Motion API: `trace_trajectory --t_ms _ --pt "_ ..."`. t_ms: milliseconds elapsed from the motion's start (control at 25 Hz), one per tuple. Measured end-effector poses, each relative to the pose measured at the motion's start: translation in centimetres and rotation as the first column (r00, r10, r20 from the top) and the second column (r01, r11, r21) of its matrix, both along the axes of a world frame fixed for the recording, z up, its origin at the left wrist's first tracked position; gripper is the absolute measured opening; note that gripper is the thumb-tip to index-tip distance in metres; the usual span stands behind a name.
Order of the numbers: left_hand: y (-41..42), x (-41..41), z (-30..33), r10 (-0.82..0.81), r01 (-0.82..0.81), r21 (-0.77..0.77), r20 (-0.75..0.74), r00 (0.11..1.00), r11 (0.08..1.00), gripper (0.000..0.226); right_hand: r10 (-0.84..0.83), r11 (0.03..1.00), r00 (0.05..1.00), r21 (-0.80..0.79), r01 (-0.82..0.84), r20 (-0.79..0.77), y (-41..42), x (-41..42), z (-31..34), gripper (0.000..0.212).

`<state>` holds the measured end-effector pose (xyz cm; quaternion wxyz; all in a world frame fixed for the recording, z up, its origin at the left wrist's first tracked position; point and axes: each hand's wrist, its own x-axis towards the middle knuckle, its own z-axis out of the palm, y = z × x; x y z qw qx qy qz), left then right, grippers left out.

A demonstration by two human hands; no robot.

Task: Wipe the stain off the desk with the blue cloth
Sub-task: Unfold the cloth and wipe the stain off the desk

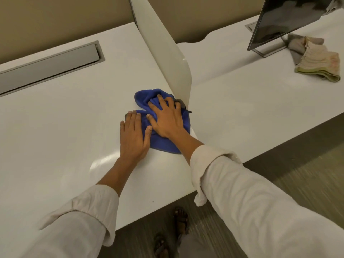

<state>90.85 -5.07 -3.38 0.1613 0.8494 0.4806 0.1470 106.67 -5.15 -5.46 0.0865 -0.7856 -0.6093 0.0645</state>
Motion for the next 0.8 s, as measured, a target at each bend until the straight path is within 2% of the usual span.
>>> trace_trajectory --t_ms 200,400,520,680,800 --pt "-1.1 0.4 0.0 -0.055 0.056 -0.025 0.026 0.998 0.998 0.065 -0.099 0.995 0.993 0.013 0.098 0.06 -3.9 0.0 0.1 0.055" --pt "-3.0 0.0 0.3 -0.208 0.21 -0.017 0.096 0.973 0.977 0.062 -0.285 0.957 0.957 0.078 0.281 0.057 -9.9 -0.8 -0.3 0.052" --pt "-4.1 -1.6 0.1 -0.258 0.26 -0.024 0.087 0.962 0.965 0.063 -0.423 0.902 0.904 0.119 0.414 0.061 -14.3 -2.2 -0.5 0.052" --pt "-6.1 -5.4 0.1 -0.315 0.316 -0.011 0.058 0.947 0.949 0.064 -0.568 0.823 0.814 0.106 0.558 0.119 -19.8 -5.3 -0.6 0.051" --pt "-7.1 -8.4 0.3 -0.344 0.345 0.0 0.062 0.937 0.939 0.065 -0.639 0.769 0.762 0.089 0.632 0.108 -22.5 -9.0 -0.2 0.049"
